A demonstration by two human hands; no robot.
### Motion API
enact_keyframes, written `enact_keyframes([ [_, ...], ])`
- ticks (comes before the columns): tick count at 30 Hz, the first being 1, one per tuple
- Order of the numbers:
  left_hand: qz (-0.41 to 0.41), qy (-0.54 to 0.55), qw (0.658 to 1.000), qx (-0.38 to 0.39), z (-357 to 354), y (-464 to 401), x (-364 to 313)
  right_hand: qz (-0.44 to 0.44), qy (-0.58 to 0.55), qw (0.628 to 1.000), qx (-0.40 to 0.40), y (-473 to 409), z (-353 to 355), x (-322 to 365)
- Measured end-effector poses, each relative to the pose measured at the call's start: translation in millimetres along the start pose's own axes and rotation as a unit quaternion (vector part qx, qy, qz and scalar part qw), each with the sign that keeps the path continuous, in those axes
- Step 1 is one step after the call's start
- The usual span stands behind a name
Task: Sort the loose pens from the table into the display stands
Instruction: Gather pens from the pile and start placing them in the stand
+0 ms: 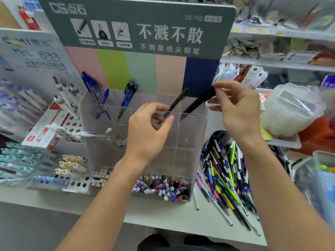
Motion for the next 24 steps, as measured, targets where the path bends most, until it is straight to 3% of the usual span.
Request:
enact_keyframes([
  [4, -0.048, 0.071, 0.996, -0.002, -18.6, 18.7, -18.0, -0.005, -0.004, 1.000, 0.004, 6.1, 18.4, -8.1],
  [6, -0.038, 0.123, 0.990, 0.051, -47.3, 40.0, -23.7, -0.035, -0.019, 0.999, -0.030, 15.5, 41.1, -27.7],
  [9, 0.059, 0.099, 0.969, 0.218, -115.8, 86.5, -17.8, -0.158, 0.034, 0.986, -0.049, 38.8, 72.2, -89.7],
  [11, 0.168, 0.014, 0.930, 0.327, -167.0, 123.7, 6.8, -0.250, 0.148, 0.955, 0.055, 62.8, 77.5, -145.4],
  [12, 0.215, -0.030, 0.913, 0.346, -187.6, 140.5, 25.4, -0.278, 0.203, 0.931, 0.120, 76.7, 76.4, -170.8],
  [14, 0.299, -0.106, 0.893, 0.320, -216.5, 163.0, 63.1, -0.305, 0.263, 0.893, 0.201, 98.1, 75.1, -211.1],
  [18, 0.446, -0.212, 0.849, 0.188, -229.7, 179.3, 111.4, -0.298, 0.332, 0.852, 0.273, 111.5, 75.6, -257.7],
  [21, 0.544, -0.214, 0.803, 0.112, -234.4, 184.8, 124.5, -0.261, 0.341, 0.849, 0.308, 110.9, 68.2, -273.4],
  [24, 0.575, -0.196, 0.793, 0.045, -243.2, 180.7, 135.7, -0.225, 0.350, 0.837, 0.355, 114.0, 53.8, -278.9],
])
Point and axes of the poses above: each hand's wrist, its own y-axis away from the middle knuckle, its own z-axis out of the back of the hand, x = y × z, the point moved 4 cm from there along -y, towards the middle knuckle, and after that the axes turned 11 degrees about y, right-handed, at the moved point
